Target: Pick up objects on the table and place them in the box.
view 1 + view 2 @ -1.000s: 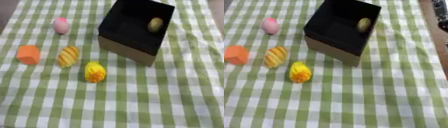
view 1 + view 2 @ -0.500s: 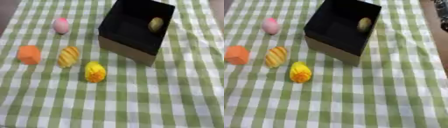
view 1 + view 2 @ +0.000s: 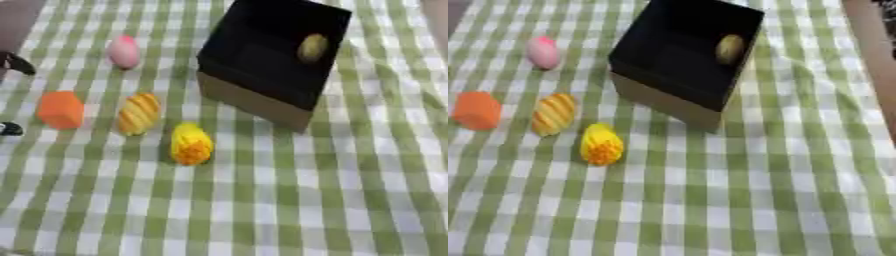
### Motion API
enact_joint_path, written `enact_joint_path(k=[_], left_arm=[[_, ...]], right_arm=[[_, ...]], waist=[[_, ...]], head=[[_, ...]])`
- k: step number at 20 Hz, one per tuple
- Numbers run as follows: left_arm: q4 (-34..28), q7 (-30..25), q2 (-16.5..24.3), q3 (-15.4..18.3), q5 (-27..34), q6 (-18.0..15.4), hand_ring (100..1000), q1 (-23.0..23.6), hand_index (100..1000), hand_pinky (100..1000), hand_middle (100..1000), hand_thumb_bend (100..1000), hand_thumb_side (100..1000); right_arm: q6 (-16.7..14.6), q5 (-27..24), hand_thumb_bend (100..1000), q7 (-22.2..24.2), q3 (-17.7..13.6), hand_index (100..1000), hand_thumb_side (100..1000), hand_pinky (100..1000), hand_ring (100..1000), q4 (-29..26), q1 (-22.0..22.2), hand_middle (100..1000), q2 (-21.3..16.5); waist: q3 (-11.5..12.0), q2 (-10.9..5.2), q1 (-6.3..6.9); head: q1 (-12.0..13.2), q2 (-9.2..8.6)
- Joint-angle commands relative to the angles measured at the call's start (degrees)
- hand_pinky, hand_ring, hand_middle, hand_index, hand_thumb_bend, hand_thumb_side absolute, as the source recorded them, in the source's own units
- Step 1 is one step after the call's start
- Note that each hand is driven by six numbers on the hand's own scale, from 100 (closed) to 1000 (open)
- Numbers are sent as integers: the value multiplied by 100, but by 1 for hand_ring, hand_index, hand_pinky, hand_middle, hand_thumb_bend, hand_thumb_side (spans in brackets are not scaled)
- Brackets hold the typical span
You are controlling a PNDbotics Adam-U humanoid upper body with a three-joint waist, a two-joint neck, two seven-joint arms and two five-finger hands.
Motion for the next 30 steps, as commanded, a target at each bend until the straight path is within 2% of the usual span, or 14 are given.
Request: enact_joint_path(k=[1, 13, 17, 20, 22, 25, 30], left_arm=[[112, -40, 38, -35, -194, -39, 909, -171, 896, 931, 834, 664, 387], [563, 324, -446, -149, -870, 137, 903, -545, 890, 922, 830, 628, 351], [629, 437, -564, -158, -912, 132, 894, -633, 878, 905, 816, 542, 325], [683, 405, -610, -168, -846, 86, 883, -659, 865, 893, 799, 509, 298], [702, 350, -624, -177, -787, 67, 863, -659, 840, 876, 764, 487, 289], [702, 280, -616, -179, -732, 89, 785, -651, 778, 846, 651, 446, 234], [647, 328, -579, -168, -759, 176, 708, -635, 724, 814, 571, 366, 137]], right_arm=[[5, -53, 100, 32, -26, 854, 527, 860, 869, -89, -68, 586, -66], [38, -89, 100, 114, -7, 855, 527, 862, 872, -89, -86, 584, -24], [55, -98, 100, 131, -2, 855, 528, 862, 873, -89, -98, 584, -11], [58, -100, 100, 135, -7, 855, 528, 863, 874, -89, -96, 584, -11], [61, -100, 100, 131, -13, 855, 528, 863, 875, -89, -94, 584, -8], [62, -99, 100, 128, -15, 856, 528, 863, 875, -89, -88, 583, -9], [59, -106, 100, 134, -15, 856, 527, 864, 875, -89, -76, 583, -11]], waist=[[-9, -111, 19], [-94, -73, 57], [-123, -53, 70], [-144, -41, 77], [-153, -36, 79], [-158, -37, 82], [-155, -51, 78]], head=[[42, 35], [126, 24], [162, 20], [186, 26], [194, 28], [202, 43], [216, 62]])
